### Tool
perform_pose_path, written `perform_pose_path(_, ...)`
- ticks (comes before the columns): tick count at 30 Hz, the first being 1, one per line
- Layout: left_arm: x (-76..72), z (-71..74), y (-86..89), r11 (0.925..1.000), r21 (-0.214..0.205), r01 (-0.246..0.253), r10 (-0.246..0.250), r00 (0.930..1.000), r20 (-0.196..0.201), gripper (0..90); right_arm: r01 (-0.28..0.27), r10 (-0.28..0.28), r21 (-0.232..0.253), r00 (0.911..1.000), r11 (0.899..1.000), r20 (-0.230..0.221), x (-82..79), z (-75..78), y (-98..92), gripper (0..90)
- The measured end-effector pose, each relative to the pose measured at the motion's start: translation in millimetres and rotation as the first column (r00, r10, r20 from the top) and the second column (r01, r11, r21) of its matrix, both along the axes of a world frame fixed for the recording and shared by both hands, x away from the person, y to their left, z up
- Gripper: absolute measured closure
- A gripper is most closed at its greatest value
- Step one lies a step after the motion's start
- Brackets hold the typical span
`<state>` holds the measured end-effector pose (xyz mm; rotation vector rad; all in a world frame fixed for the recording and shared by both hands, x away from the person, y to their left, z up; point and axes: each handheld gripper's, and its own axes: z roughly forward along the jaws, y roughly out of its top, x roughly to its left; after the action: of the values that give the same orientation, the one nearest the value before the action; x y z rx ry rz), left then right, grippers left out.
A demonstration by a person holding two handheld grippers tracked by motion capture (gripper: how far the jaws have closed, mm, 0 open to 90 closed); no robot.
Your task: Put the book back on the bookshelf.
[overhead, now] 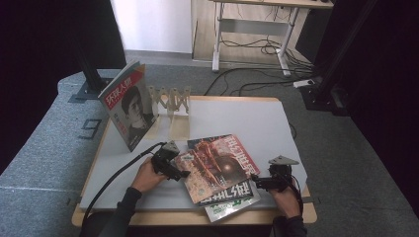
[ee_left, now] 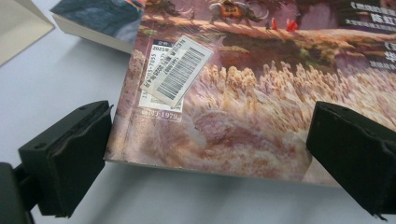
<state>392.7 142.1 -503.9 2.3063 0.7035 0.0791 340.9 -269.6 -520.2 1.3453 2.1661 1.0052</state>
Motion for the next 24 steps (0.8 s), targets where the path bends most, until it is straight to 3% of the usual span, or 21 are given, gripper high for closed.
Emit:
perform_pose_path(16, -19.5, -0.5, 9.8, 0.9994, 0.003, 0.035, -0.035, 0.9993, 0.011, 3.9, 0.023, -0.024, -0.032, 0.9996, 0.999, -0.012, 17.7, 0.2, 2.7, 0.0)
perform_pose_path(24, -30.1, 0.8, 20.4, 0.9987, 0.027, 0.043, -0.044, 0.9972, 0.060, 21.2, 0.032, -0.033, -0.051, 0.9994, 0.998, -0.012, 28.8, 0.4, 4.6, 0.0)
